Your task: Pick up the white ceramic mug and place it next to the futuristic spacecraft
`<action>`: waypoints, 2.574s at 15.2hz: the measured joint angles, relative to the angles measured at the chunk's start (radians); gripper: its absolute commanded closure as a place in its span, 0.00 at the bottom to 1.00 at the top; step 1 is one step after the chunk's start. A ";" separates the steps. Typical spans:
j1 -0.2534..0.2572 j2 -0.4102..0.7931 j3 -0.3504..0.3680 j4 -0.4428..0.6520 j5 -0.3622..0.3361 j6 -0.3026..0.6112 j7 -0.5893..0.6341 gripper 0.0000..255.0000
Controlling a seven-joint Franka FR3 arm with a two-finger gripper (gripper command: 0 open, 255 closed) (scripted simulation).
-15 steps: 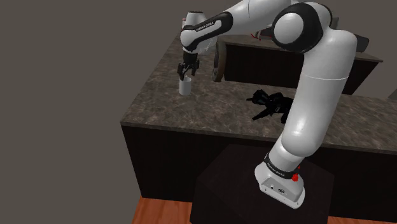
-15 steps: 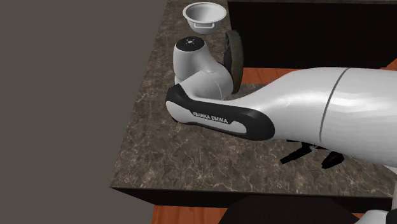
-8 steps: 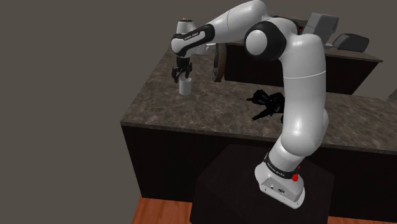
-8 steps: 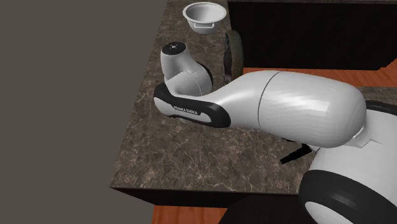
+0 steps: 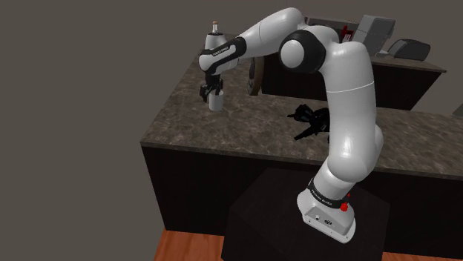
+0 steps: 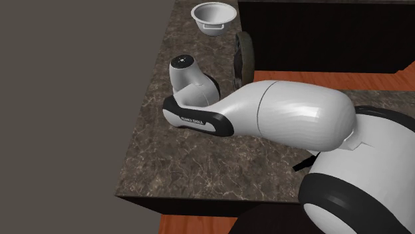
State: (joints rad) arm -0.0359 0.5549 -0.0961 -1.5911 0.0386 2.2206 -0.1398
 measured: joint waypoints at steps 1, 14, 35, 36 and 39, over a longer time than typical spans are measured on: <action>0.000 0.001 0.000 -0.001 0.000 0.002 0.000 0.00; -0.001 0.002 0.000 -0.002 0.000 0.005 -0.001 1.00; 0.001 -0.085 -0.006 0.109 -0.009 -0.192 0.002 1.00; 0.001 -0.089 -0.006 0.116 -0.009 -0.203 0.002 1.00; 0.001 -0.097 -0.007 0.143 -0.010 -0.239 0.002 1.00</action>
State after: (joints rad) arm -0.0353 0.4576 -0.1027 -1.4482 0.0286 1.9814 -0.1379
